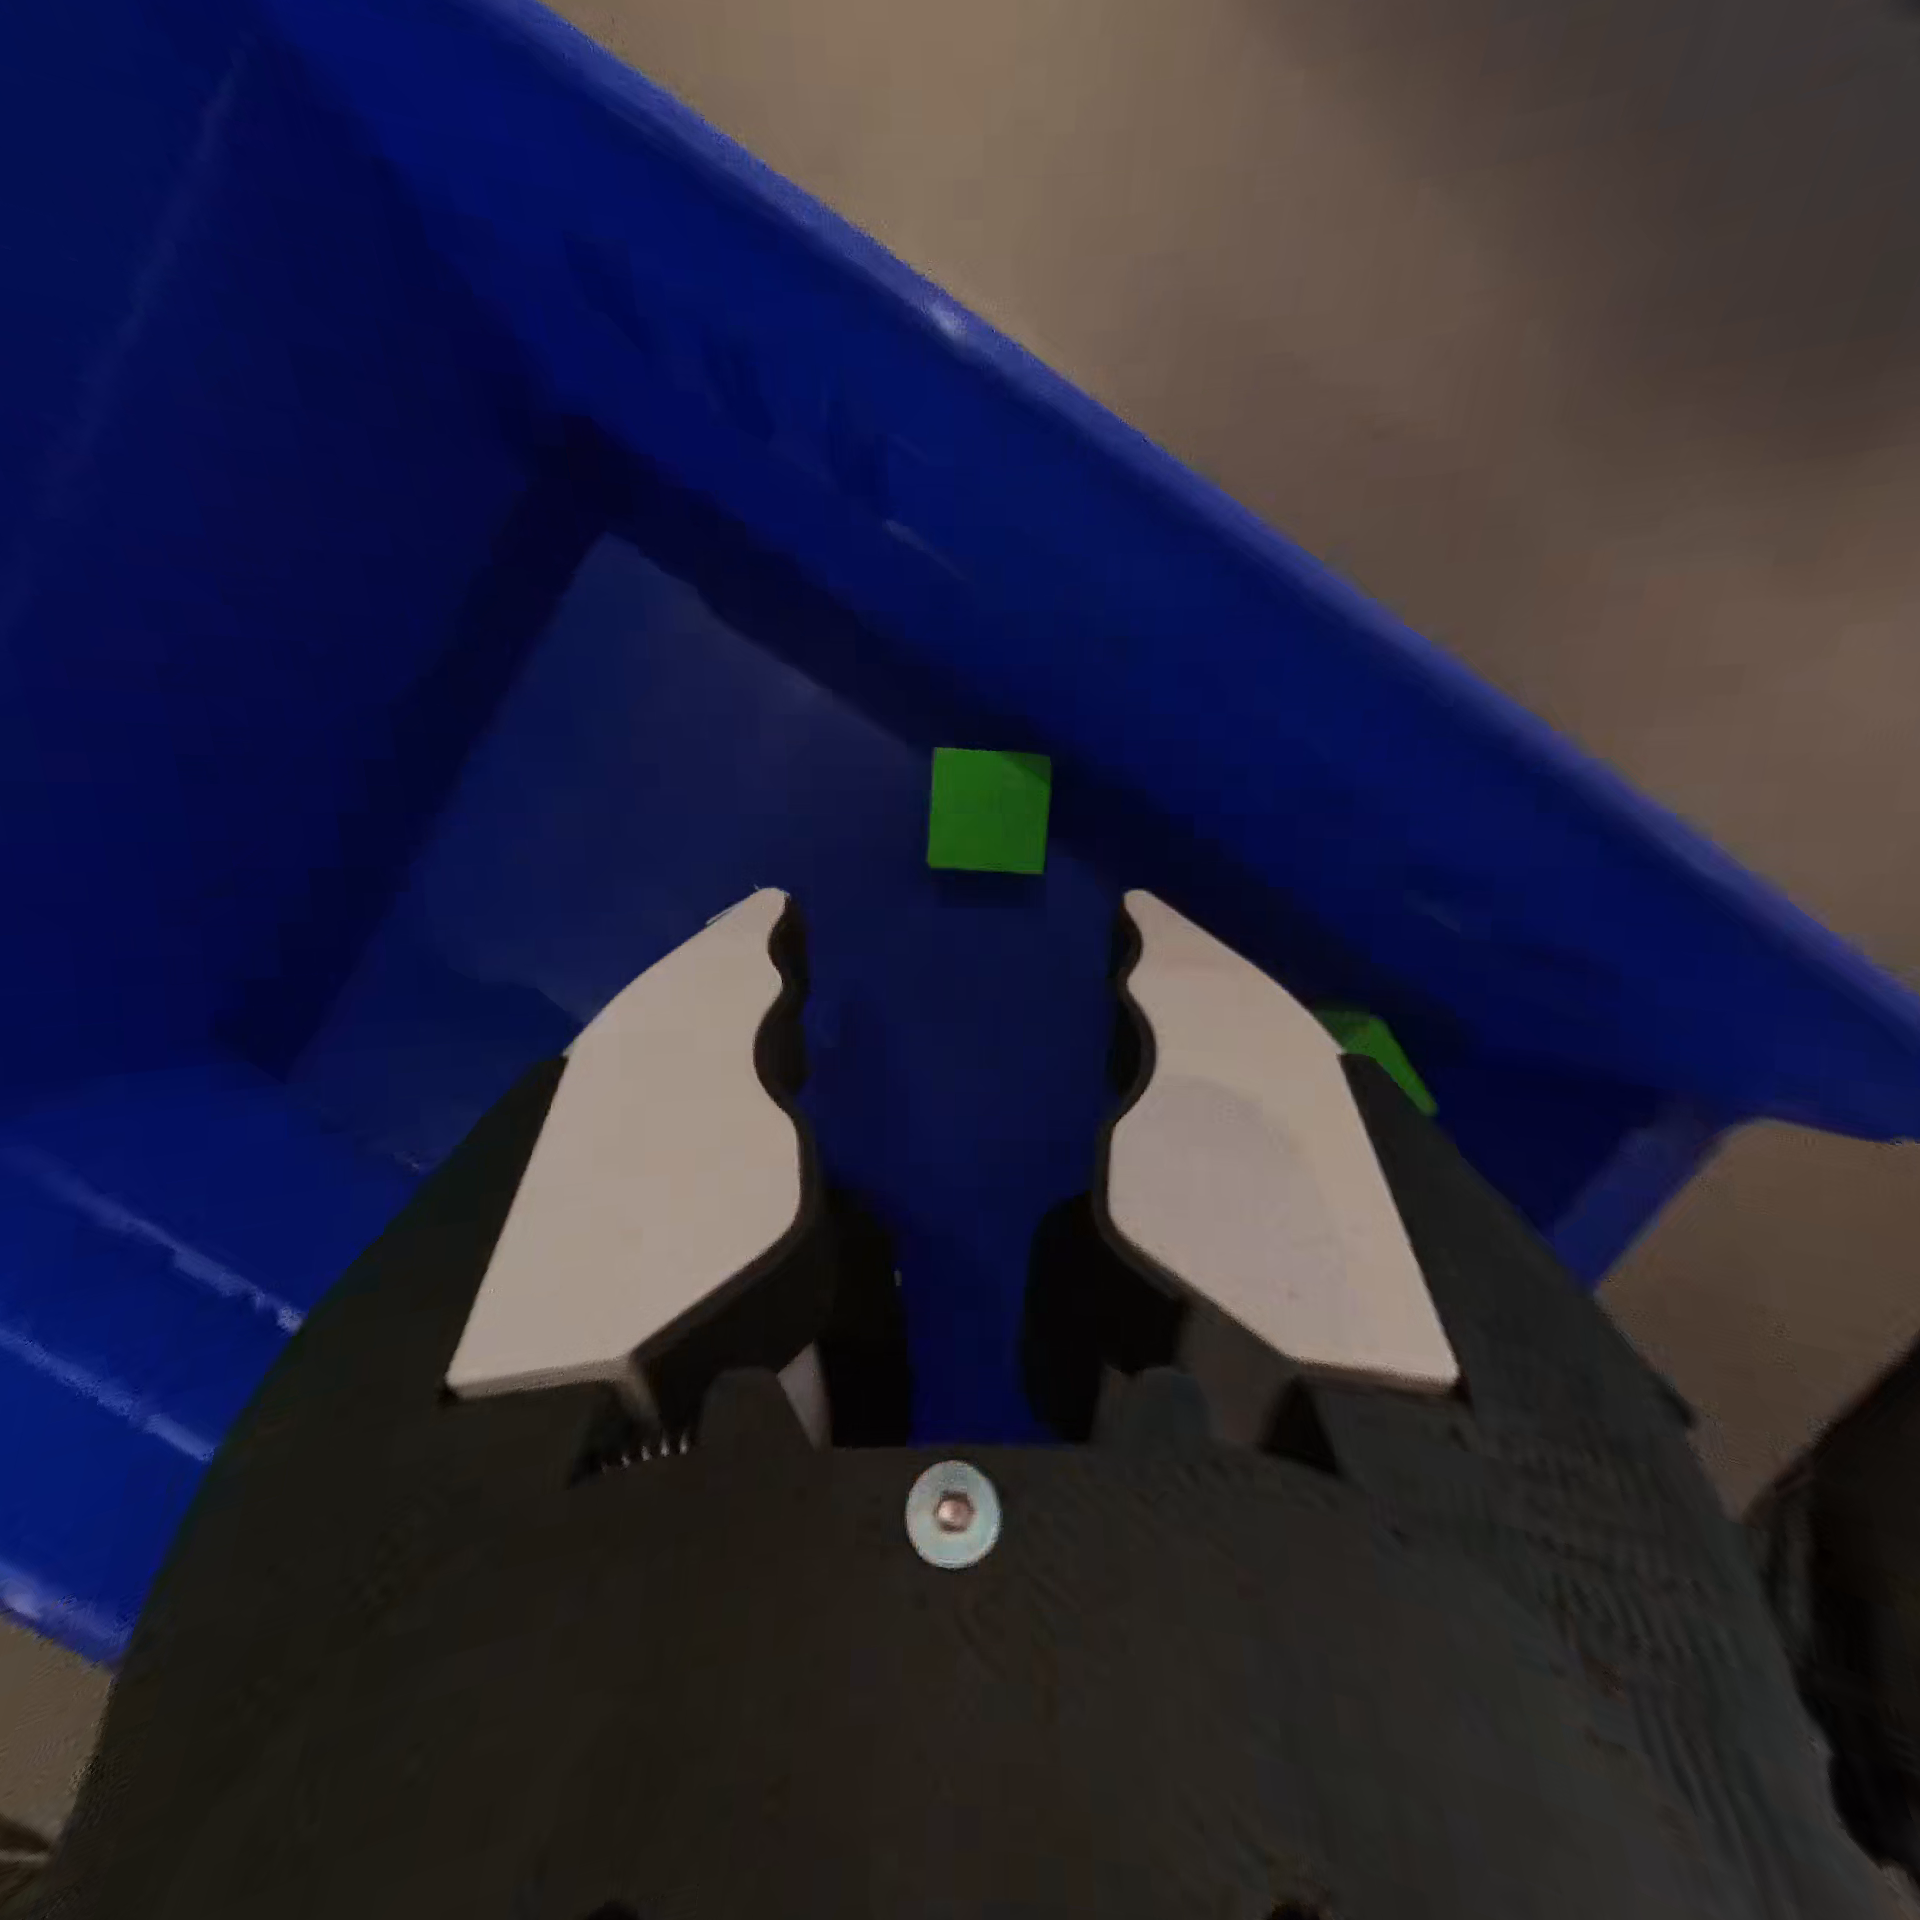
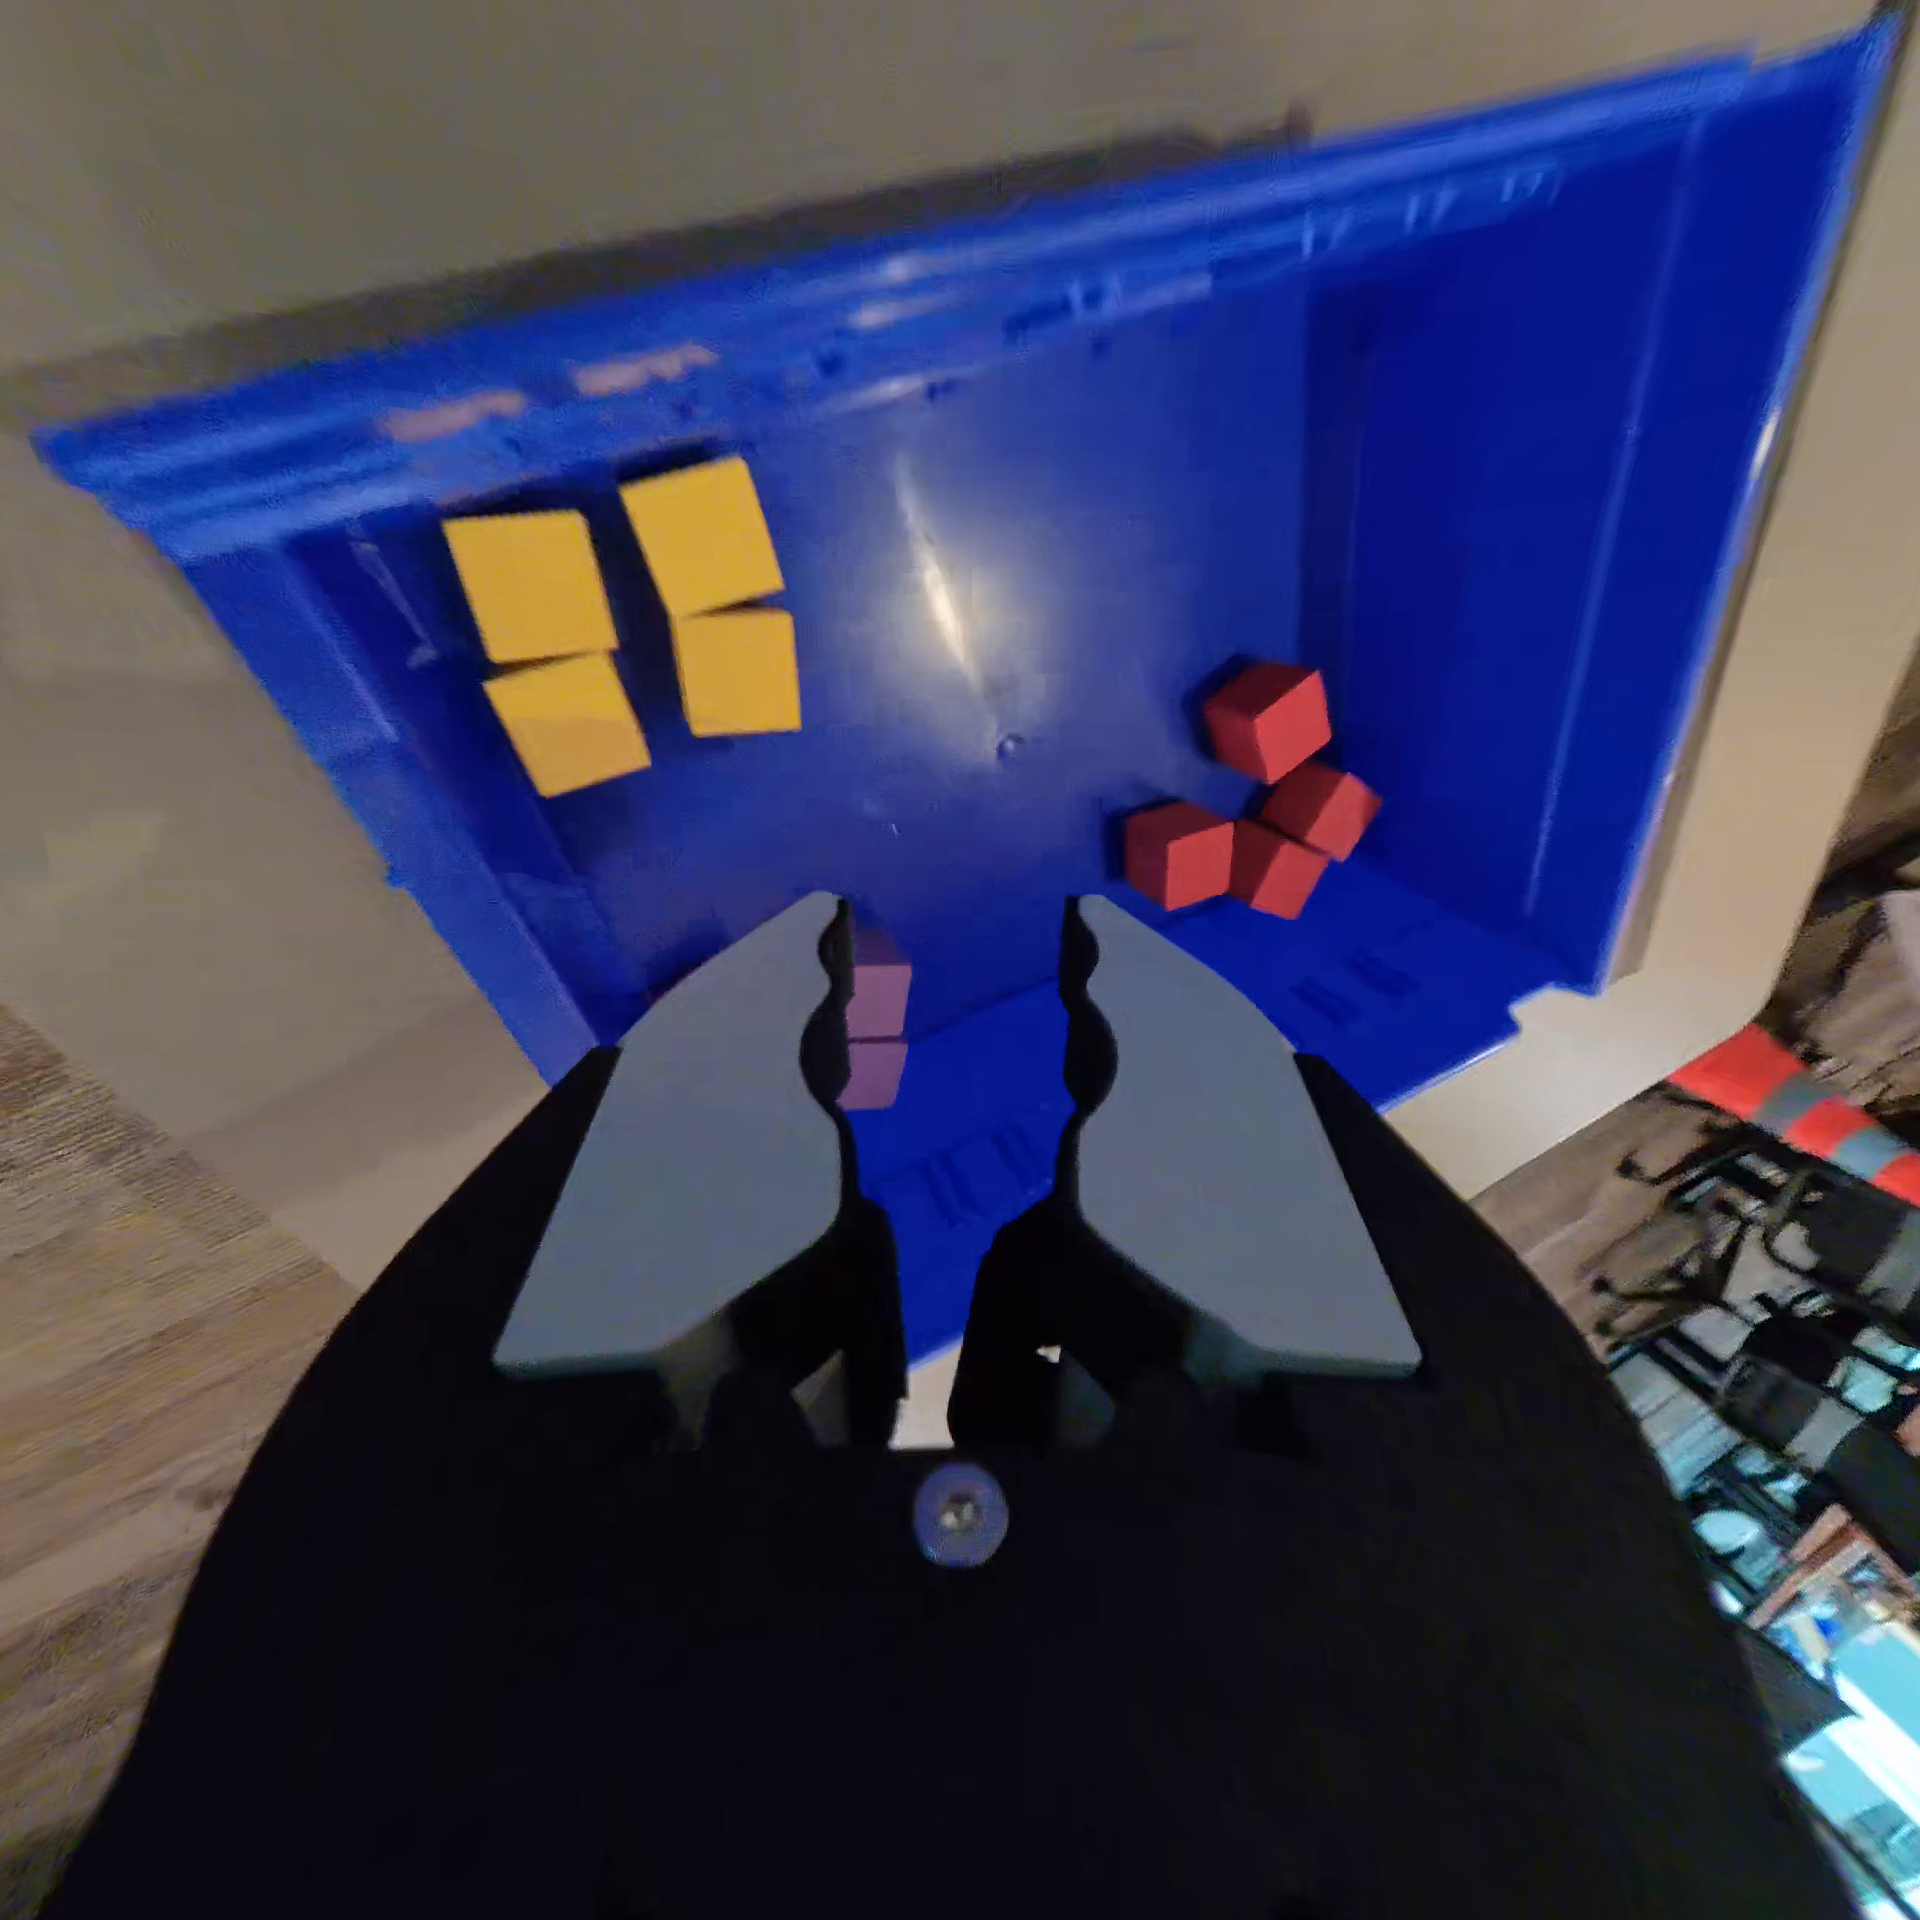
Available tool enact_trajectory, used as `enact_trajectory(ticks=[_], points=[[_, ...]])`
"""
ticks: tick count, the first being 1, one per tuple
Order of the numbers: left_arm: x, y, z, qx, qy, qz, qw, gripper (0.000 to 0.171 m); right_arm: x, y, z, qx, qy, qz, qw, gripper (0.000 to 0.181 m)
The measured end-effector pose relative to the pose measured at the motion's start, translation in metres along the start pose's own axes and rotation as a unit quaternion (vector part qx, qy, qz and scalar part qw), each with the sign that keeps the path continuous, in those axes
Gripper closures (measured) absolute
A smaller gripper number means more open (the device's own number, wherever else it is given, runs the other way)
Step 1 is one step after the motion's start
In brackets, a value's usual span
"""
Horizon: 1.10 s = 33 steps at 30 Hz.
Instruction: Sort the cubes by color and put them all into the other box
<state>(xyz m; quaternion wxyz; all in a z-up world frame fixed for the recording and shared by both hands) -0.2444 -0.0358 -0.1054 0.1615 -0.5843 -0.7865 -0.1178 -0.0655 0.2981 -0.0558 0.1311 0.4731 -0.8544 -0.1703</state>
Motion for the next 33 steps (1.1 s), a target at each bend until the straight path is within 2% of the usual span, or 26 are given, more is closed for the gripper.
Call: enact_trajectory(ticks=[3, 10, 13, 14, 17, 19, 20, 21, 22, 24, 25, 26, 30, 33], points=[[0.002, 0.001, 0.017, -0.005, -0.025, 0.025, 0.999, 0.114, 0.01, -0.011, -0.011, -0.026, 0.028, -0.018, 0.999, 0.143], [-0.001, -0.001, 0.044, -0.017, -0.065, 0.02, 0.998, 0.115, 0.024, -0.024, -0.028, -0.062, 0.081, -0.03, 0.994, 0.147], [-0.006, 0.001, 0.047, -0.026, -0.077, 0.015, 0.997, 0.142, 0.028, -0.027, -0.033, -0.073, 0.088, -0.037, 0.993, 0.148], [-0.007, 0.001, 0.046, -0.029, -0.078, 0.006, 0.997, 0.142, 0.031, -0.027, -0.035, -0.077, 0.092, -0.038, 0.992, 0.148], [0.0, -0.001, 0.031, -0.047, -0.028, -0.045, 0.997, 0.142, 0.042, -0.025, -0.041, -0.091, 0.122, -0.034, 0.988, 0.15], [0.01, 0.005, 0.009, -0.107, 0.051, -0.1, 0.988, 0.142, 0.058, -0.025, -0.047, -0.106, 0.169, -0.034, 0.979, 0.15], [0.019, 0.013, -0.007, -0.16, 0.109, -0.127, 0.973, 0.143, 0.071, -0.027, -0.053, -0.114, 0.209, -0.035, 0.971, 0.15], [0.029, 0.023, -0.028, -0.226, 0.172, -0.151, 0.947, 0.143, 0.087, -0.03, -0.059, -0.118, 0.254, -0.034, 0.959, 0.15], [0.038, 0.035, -0.052, -0.301, 0.23, -0.17, 0.91, 0.143, 0.104, -0.035, -0.066, -0.119, 0.299, -0.033, 0.946, 0.148], [0.047, 0.055, -0.1, -0.437, 0.322, -0.185, 0.819, 0.143, 0.139, -0.042, -0.083, -0.13, 0.376, -0.031, 0.917, 0.143], [0.047, 0.063, -0.118, -0.48, 0.346, -0.184, 0.785, 0.143, 0.157, -0.046, -0.092, -0.133, 0.412, -0.026, 0.901, 0.139], [0.046, 0.071, -0.13, -0.507, 0.36, -0.18, 0.763, 0.143, 0.175, -0.051, -0.102, -0.13, 0.448, -0.023, 0.884, 0.138], [0.043, 0.104, -0.159, -0.561, 0.383, -0.153, 0.718, 0.143, 0.235, -0.063, -0.139, -0.142, 0.543, -0.017, 0.828, 0.136], [0.043, 0.123, -0.171, -0.578, 0.389, -0.141, 0.704, 0.143, 0.267, -0.069, -0.151, -0.153, 0.555, -0.031, 0.817, 0.137]])
Point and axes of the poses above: each gripper's, where its closed fingertips meet, z out along the fingers, x out of its top, y = z × x across the jaws, the point moved 1 cm from there along -z, back along the fingers, and after that the axes turned 2 degrees about -x, right-handed, at the moved point
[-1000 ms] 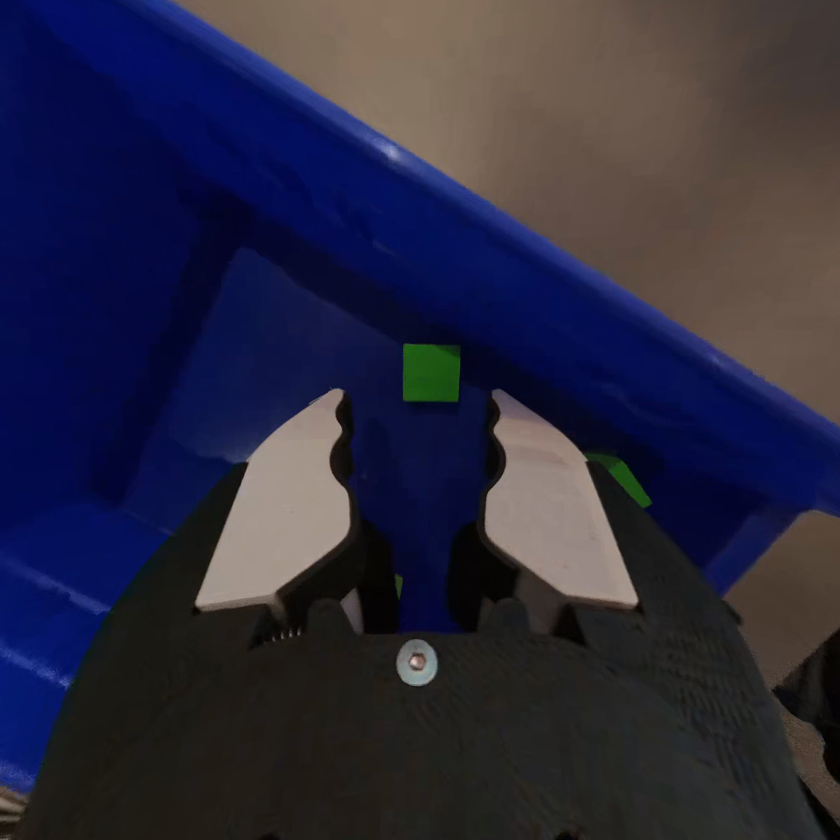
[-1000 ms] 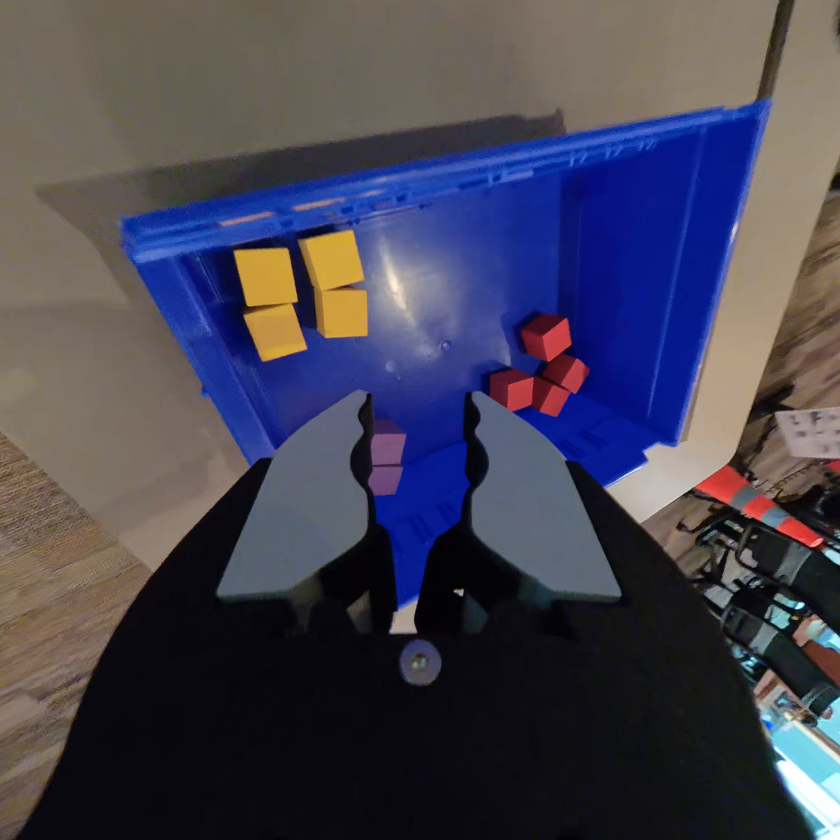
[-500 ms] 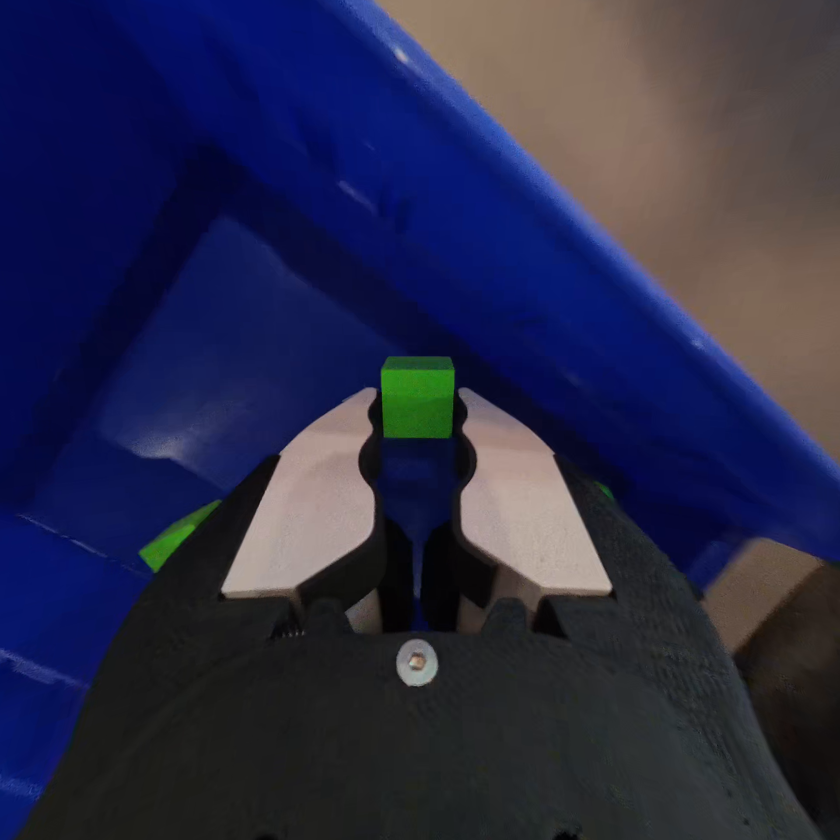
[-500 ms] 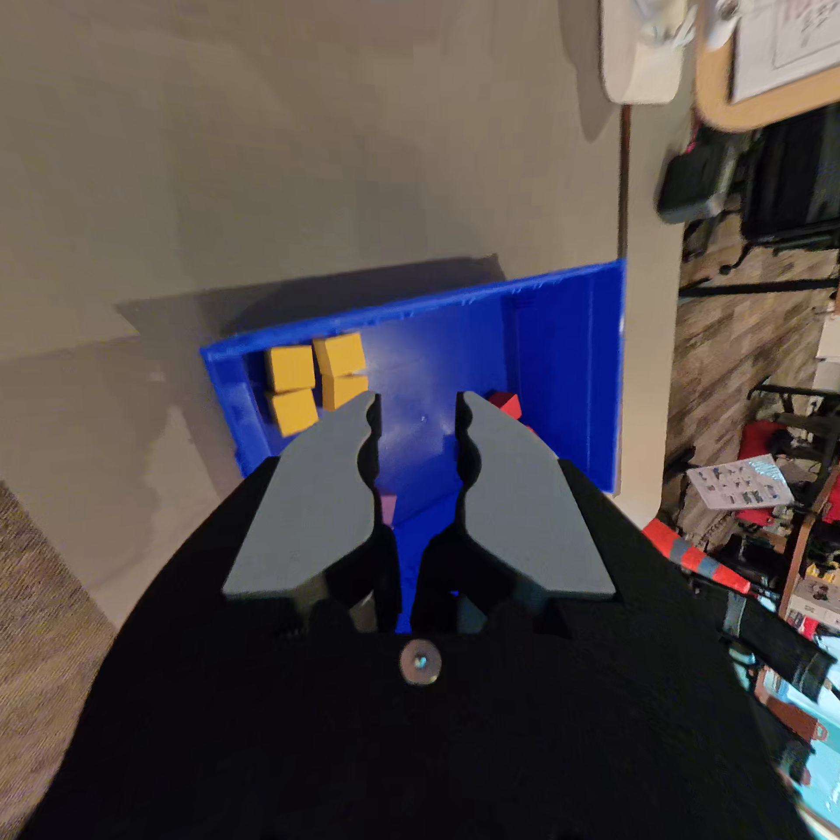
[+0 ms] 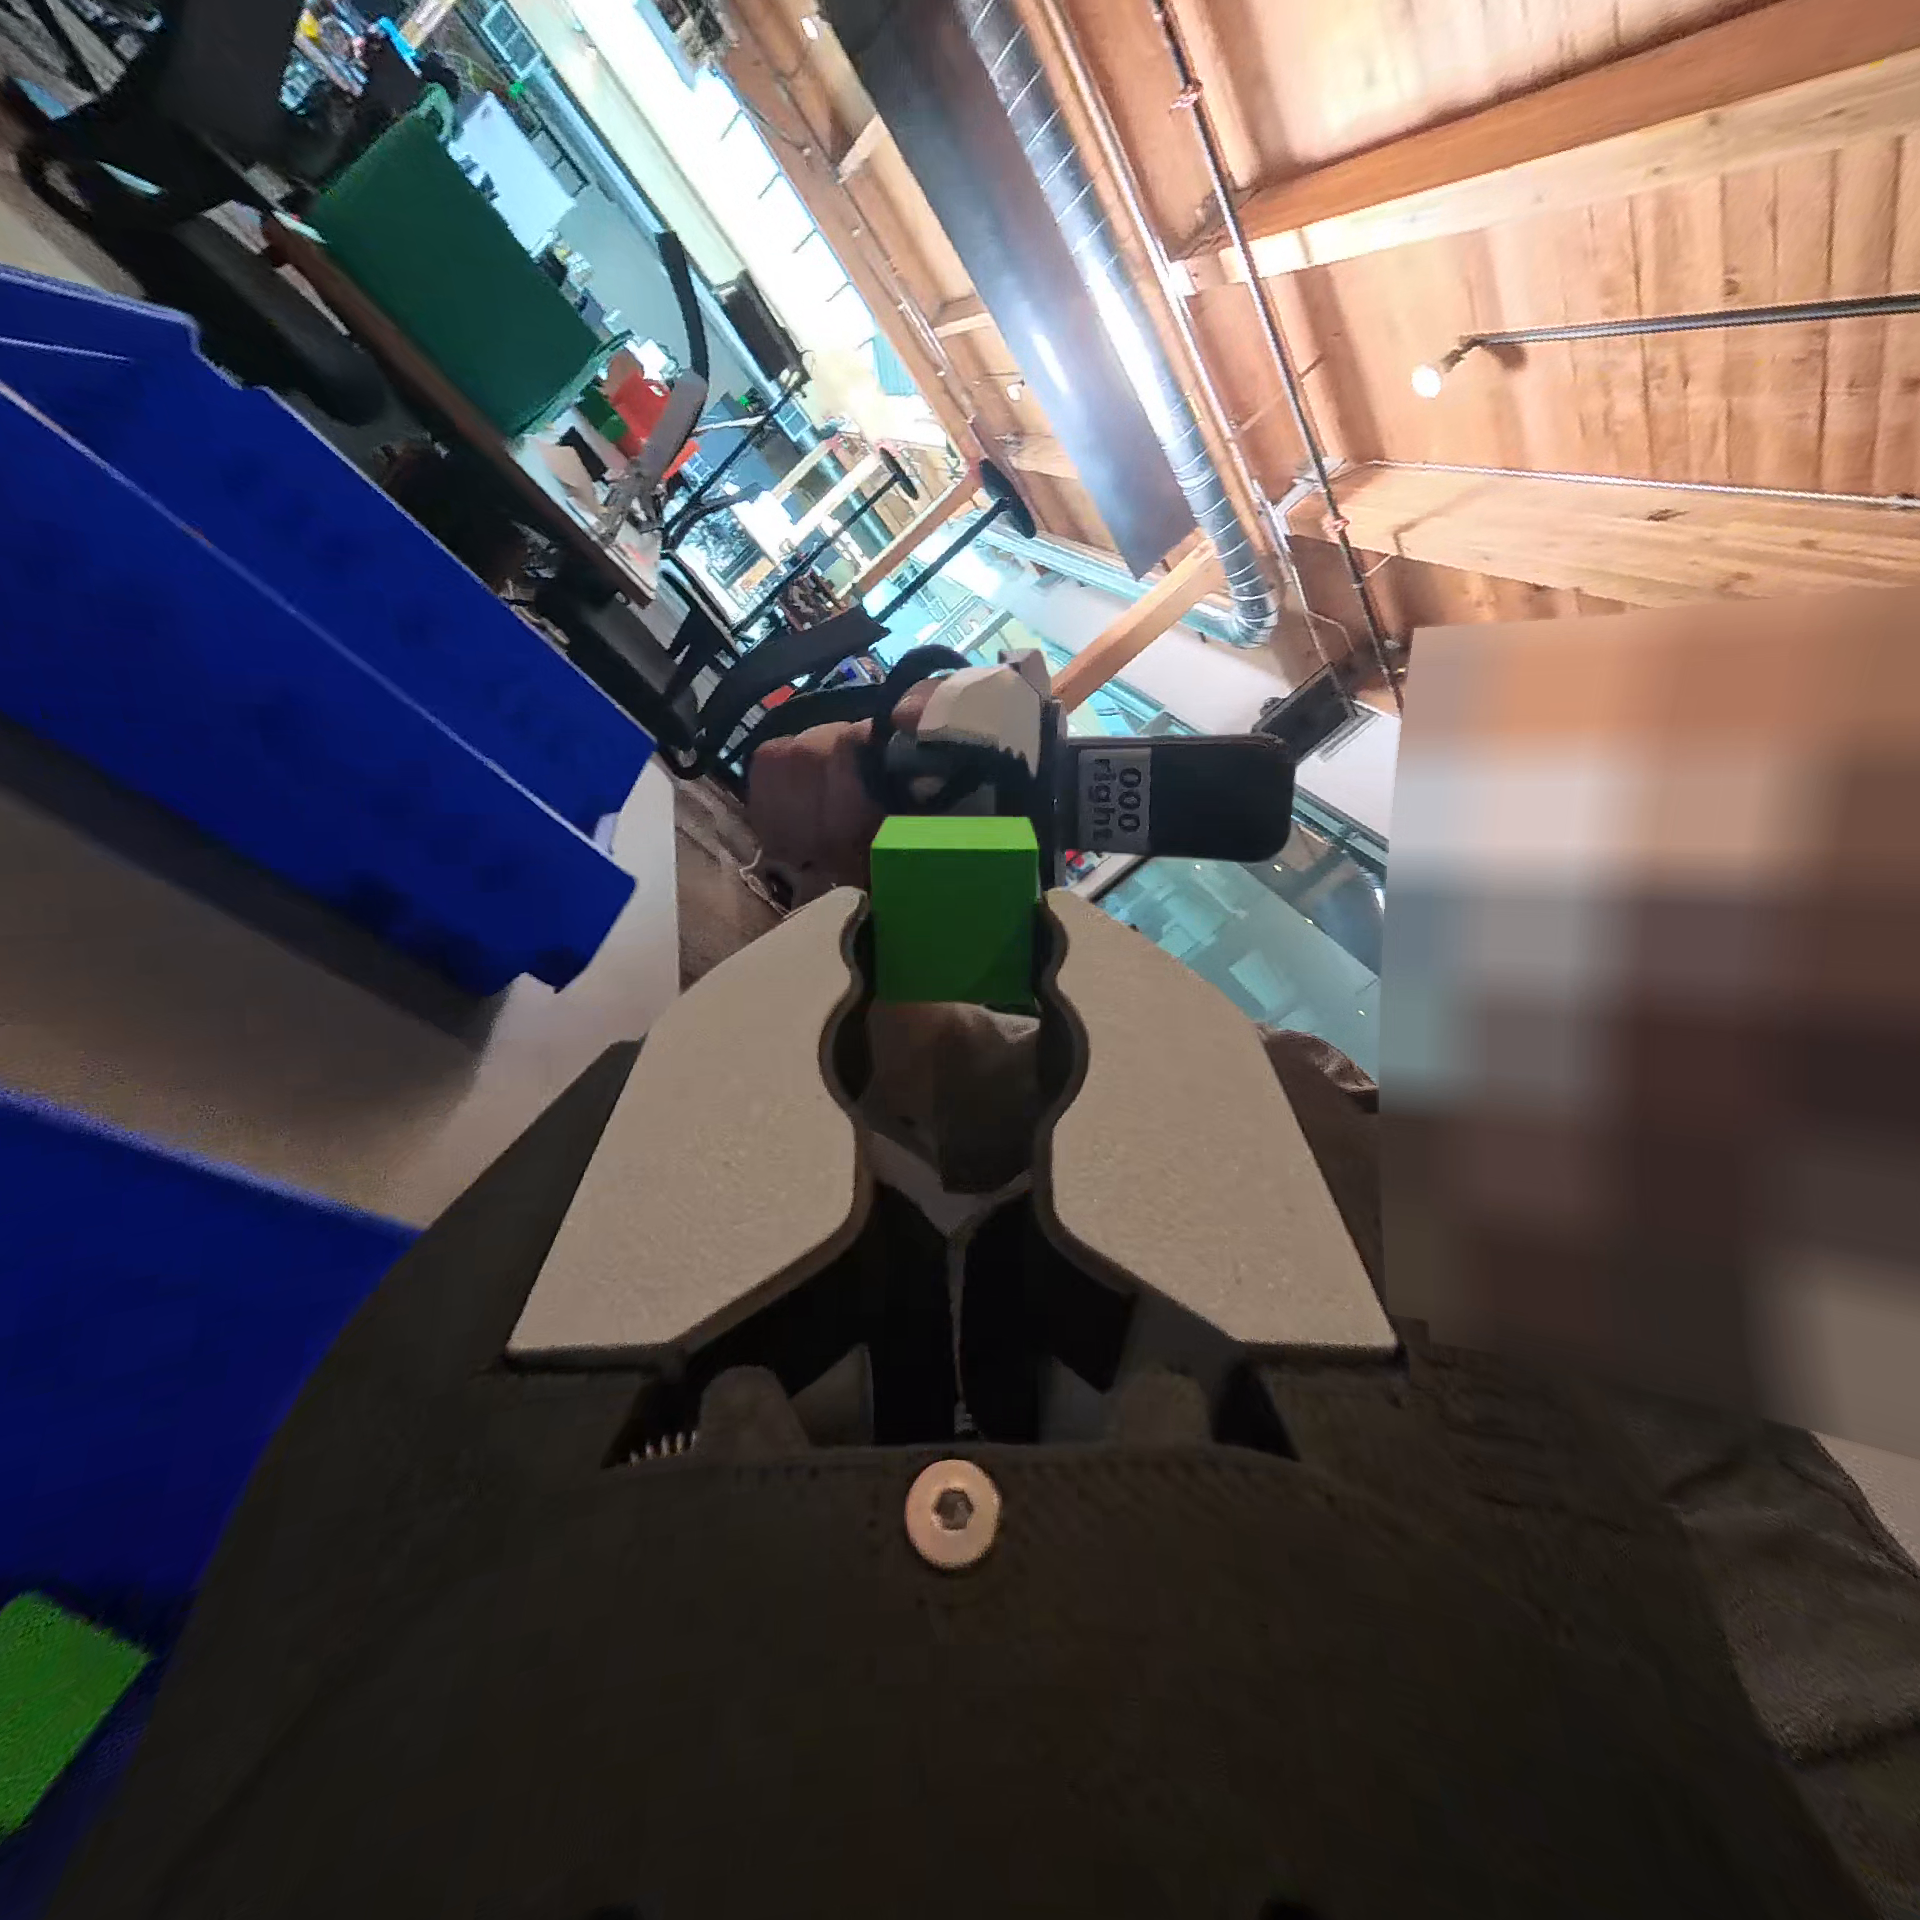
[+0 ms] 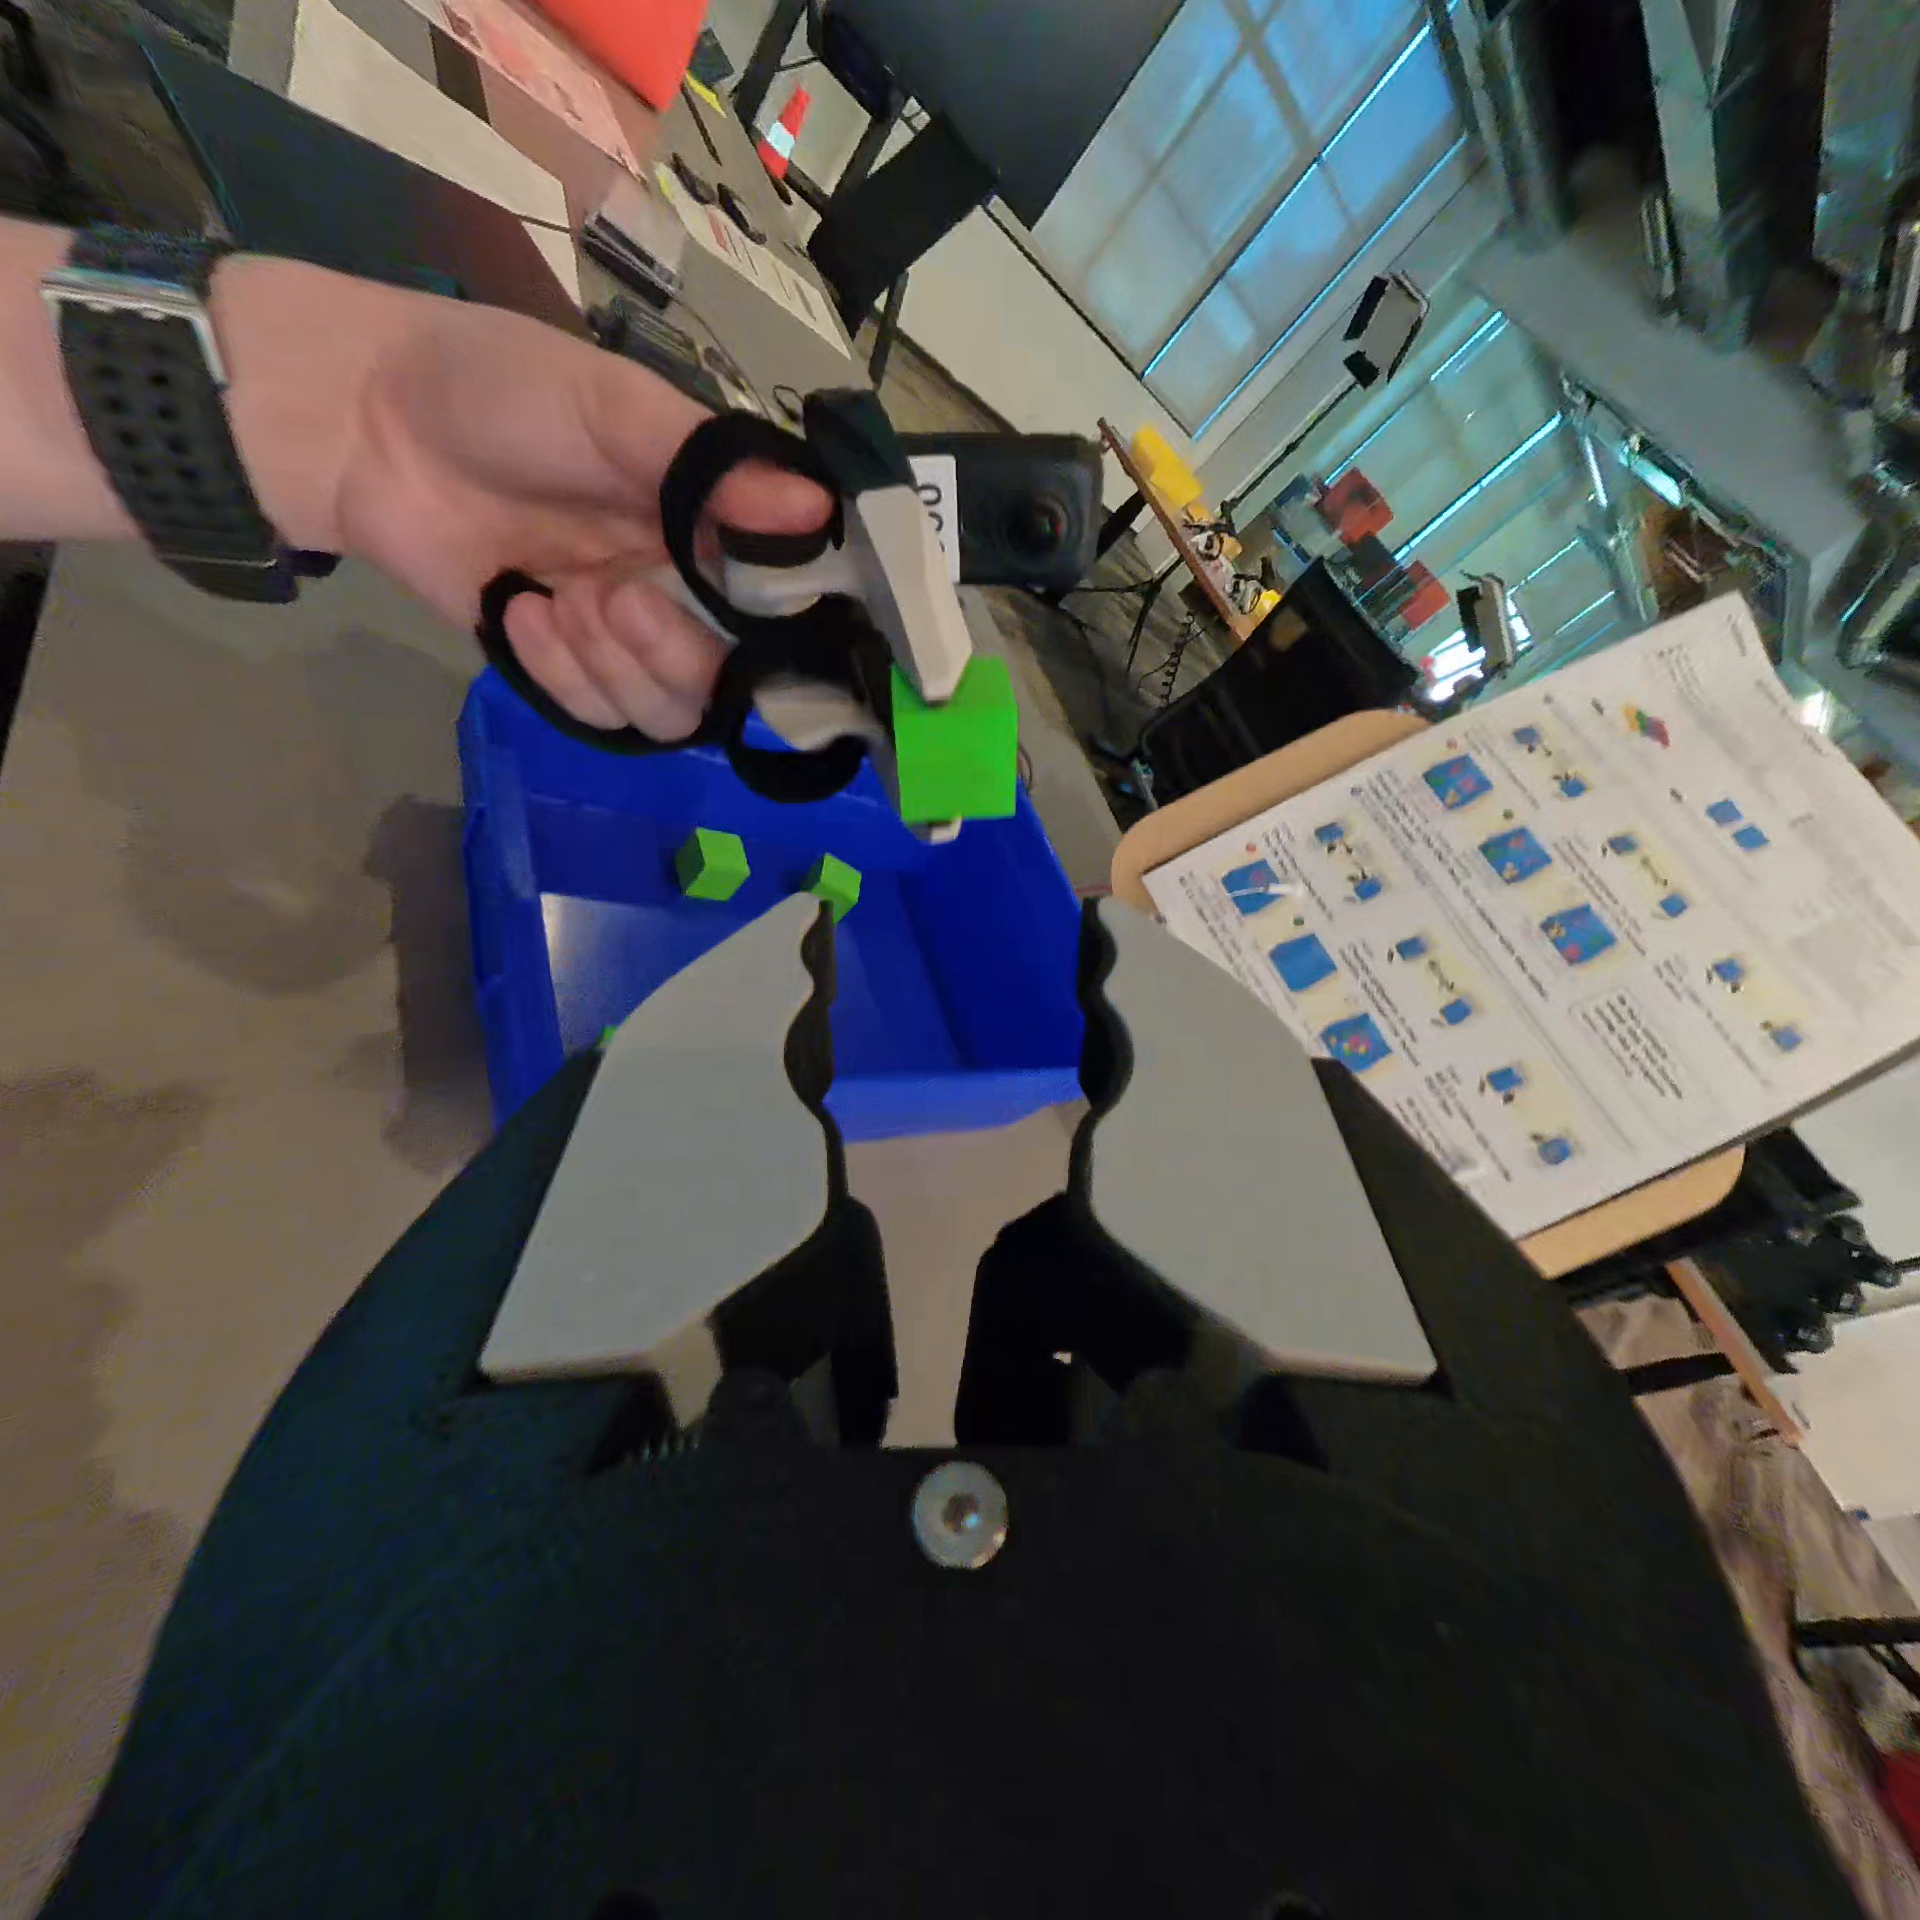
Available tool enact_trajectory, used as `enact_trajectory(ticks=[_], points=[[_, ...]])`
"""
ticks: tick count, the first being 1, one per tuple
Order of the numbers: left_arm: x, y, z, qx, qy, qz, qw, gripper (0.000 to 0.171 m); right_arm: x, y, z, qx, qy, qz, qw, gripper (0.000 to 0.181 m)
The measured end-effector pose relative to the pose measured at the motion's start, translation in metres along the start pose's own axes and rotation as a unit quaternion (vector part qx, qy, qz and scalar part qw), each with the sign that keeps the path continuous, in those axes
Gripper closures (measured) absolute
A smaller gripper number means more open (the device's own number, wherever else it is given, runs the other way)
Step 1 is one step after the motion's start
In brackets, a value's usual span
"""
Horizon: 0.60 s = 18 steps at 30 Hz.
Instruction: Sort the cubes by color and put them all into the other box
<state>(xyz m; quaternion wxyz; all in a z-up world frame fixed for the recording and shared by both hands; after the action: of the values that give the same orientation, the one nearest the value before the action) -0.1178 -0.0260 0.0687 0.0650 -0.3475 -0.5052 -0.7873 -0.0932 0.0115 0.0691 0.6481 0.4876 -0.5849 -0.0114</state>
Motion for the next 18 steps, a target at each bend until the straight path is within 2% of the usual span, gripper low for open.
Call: enact_trajectory(ticks=[1, 6, 9, 10, 14, 18], points=[[-0.002, 0.005, 0.004, -0.008, -0.002, 0.001, 1.0, 0.139, 0.006, -0.003, 0.006, 0.004, 0.003, -0.005, 1.0, 0.137], [-0.013, 0.014, 0.015, -0.024, -0.009, -0.004, 1.0, 0.143, 0.024, -0.008, 0.021, 0.002, 0.017, -0.024, 1.0, 0.14], [-0.017, 0.017, 0.018, -0.044, -0.004, -0.017, 0.999, 0.14, 0.022, -0.01, 0.027, 0.004, -0.008, -0.05, 0.999, 0.147], [-0.018, 0.017, 0.018, -0.047, -0.002, -0.021, 0.999, 0.139, 0.021, -0.013, 0.028, 0.013, -0.013, -0.061, 0.998, 0.153], [-0.02, 0.016, 0.02, -0.063, 0.014, -0.034, 0.997, 0.139, 0.02, -0.015, 0.024, 0.017, -0.027, -0.078, 0.996, 0.154], [-0.01, 0.017, 0.015, -0.069, 0.051, -0.033, 0.996, 0.135, 0.016, 0.0, 0.008, 0.006, -0.042, -0.088, 0.995, 0.154]])
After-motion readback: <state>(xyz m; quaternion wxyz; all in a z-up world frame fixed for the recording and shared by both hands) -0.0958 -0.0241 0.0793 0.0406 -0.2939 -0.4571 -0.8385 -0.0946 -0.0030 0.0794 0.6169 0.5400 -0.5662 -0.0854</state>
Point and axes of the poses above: each gripper's, where its closed fingertips meet, z out along the fingers, x out of its top, y = z × x across the jaws, the point moved 1 cm from there along -z, back along the fingers, and after that the axes turned 2 degrees about -x, right-handed, at the moved point
